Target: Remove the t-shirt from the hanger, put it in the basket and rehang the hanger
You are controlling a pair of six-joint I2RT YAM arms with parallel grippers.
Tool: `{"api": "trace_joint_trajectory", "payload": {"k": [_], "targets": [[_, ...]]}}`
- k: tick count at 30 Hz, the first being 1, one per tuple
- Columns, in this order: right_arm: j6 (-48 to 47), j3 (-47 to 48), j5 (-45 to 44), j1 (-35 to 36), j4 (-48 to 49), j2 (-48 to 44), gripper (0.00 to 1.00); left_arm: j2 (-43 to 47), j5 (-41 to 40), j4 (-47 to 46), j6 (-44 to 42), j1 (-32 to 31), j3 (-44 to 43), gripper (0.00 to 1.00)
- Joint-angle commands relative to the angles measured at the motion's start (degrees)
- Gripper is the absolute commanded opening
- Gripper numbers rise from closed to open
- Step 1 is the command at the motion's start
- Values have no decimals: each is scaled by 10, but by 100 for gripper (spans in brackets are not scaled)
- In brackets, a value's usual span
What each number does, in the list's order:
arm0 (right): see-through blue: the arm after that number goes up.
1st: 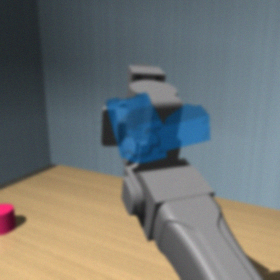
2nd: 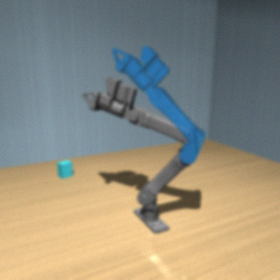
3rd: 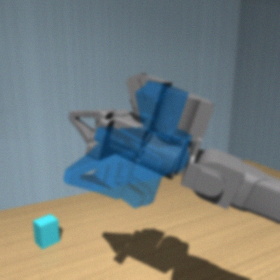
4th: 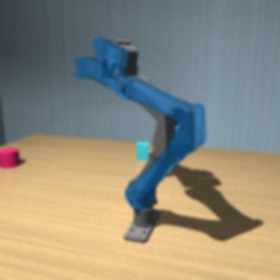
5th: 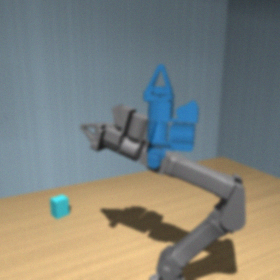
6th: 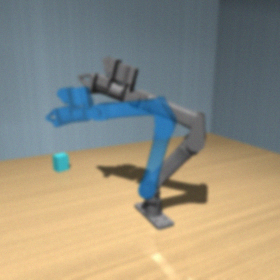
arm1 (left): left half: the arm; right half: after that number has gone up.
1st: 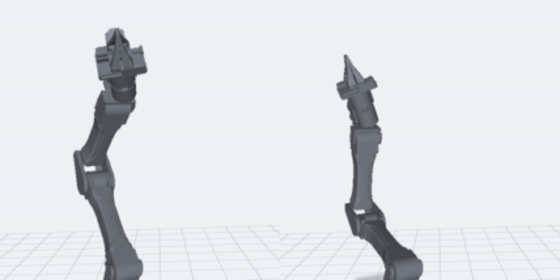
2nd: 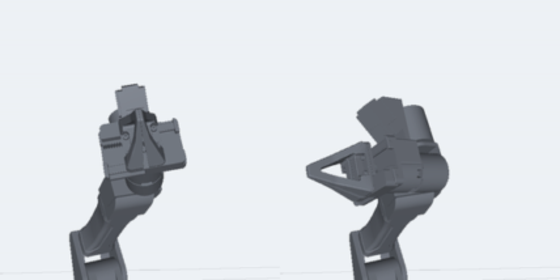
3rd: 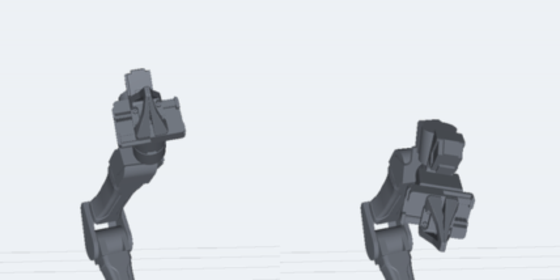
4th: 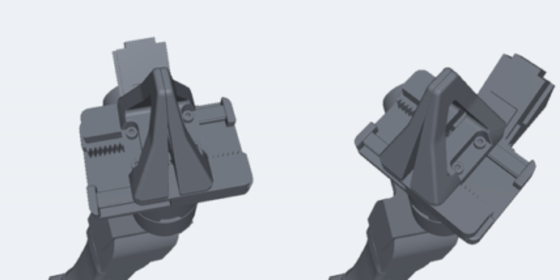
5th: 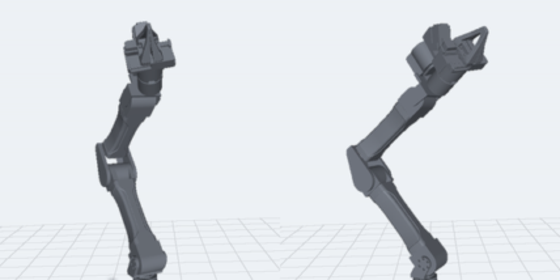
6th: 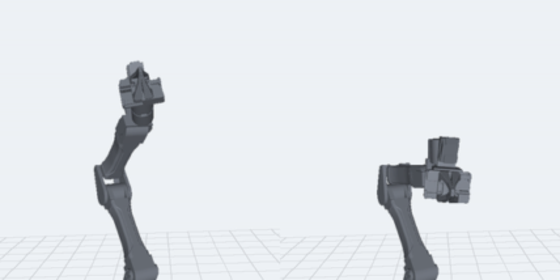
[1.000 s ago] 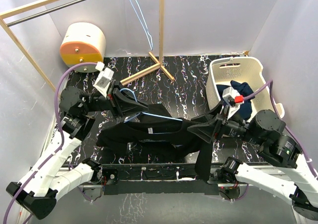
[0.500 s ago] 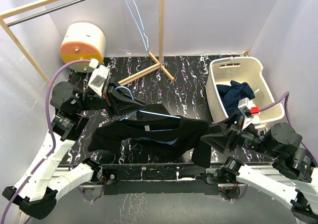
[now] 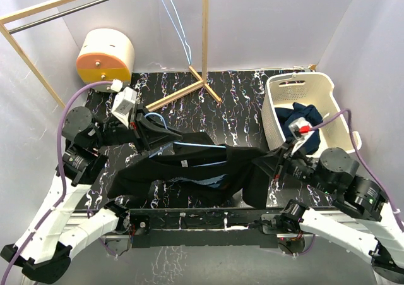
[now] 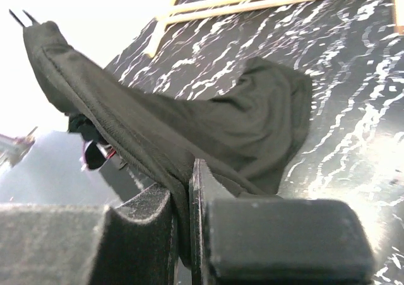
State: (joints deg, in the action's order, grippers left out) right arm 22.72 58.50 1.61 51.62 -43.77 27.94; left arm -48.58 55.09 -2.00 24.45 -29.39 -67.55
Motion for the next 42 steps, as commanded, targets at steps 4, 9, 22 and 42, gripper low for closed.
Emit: {"api": "trace_joint_trajectory", "payload": {"k": [4, 9, 22, 42], "targets": [[58, 75, -259, -1, -62, -67, 8, 44, -48, 72, -47, 0, 21, 0], [122, 72, -357, -1, -122, -77, 8, 73, -41, 90, -44, 0, 23, 0], [96, 22, -216, 0, -80, 49, 8, 112, -48, 26, 7, 0, 20, 0], [-95, 213, 118, 0, -72, 124, 48, 49, 2, 58, -26, 0, 52, 0]]}}
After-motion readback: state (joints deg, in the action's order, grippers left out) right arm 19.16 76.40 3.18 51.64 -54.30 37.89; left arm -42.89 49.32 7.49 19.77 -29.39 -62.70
